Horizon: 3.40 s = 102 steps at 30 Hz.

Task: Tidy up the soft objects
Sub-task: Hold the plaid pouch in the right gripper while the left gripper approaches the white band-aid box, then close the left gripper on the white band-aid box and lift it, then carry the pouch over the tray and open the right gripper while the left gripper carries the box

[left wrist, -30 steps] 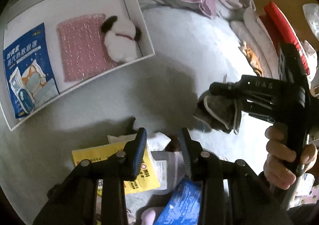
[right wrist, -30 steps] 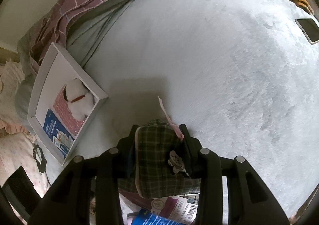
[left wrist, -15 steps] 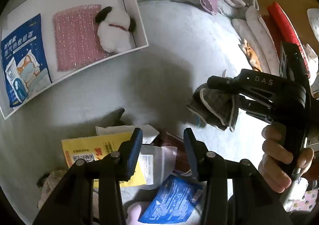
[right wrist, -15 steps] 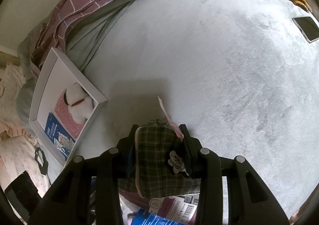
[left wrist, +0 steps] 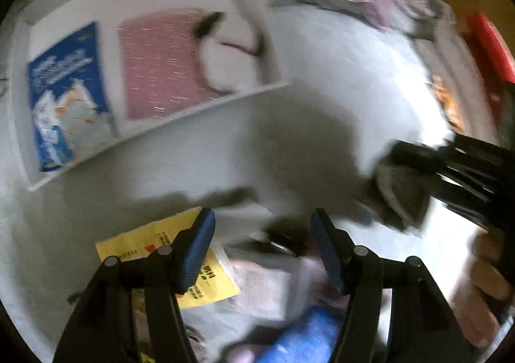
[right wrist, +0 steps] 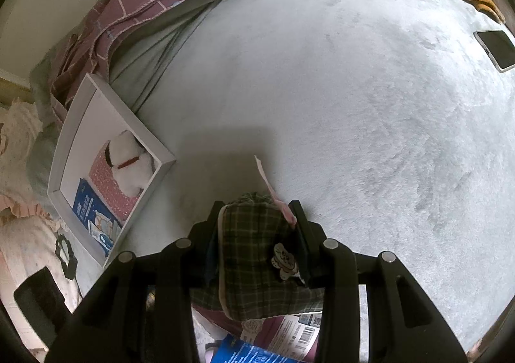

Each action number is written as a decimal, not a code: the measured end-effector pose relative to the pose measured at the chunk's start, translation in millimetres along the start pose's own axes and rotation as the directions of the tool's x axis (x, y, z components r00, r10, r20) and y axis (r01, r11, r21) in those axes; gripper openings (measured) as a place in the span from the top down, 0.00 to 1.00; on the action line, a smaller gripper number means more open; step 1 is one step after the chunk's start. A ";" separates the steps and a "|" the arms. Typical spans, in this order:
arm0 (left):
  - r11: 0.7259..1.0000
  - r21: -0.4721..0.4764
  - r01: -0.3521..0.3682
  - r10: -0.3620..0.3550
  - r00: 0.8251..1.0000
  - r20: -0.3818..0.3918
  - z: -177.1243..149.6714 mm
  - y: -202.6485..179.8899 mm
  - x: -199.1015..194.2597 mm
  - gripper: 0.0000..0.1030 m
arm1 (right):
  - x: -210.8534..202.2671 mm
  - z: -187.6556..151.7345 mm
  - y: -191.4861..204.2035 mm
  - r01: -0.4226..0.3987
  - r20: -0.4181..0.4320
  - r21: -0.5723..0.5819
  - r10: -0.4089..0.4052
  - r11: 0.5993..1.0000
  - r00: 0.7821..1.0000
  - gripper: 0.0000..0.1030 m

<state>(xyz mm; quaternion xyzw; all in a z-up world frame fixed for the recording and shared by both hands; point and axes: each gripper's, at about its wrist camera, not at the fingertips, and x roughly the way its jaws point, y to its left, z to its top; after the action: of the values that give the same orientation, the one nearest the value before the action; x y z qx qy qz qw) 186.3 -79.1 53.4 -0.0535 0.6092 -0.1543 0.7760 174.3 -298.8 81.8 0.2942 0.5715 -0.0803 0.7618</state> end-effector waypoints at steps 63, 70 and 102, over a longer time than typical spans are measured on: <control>0.993 -0.067 0.099 -0.082 0.972 0.218 -5.4 58.7 -77.6 0.97 | 8.1 -45.0 84.4 -0.016 0.047 -0.274 0.030 0.962 0.998 0.60; 0.992 -0.073 0.107 -0.084 0.959 0.270 -8.3 66.1 -88.9 0.97 | 8.2 -53.0 95.7 -0.013 0.086 -0.322 0.042 0.947 0.995 0.60; 0.932 -0.286 0.223 -0.050 0.860 0.508 -6.9 195.3 -97.1 0.97 | 35.9 -95.7 244.7 0.007 0.255 -0.657 0.213 0.754 0.943 0.60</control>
<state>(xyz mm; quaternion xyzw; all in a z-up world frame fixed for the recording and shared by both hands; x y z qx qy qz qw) 193.4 136.1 88.9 -0.2658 0.4028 -0.0853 0.8717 219.7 -40.3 119.4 0.0270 0.4175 0.1195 0.9004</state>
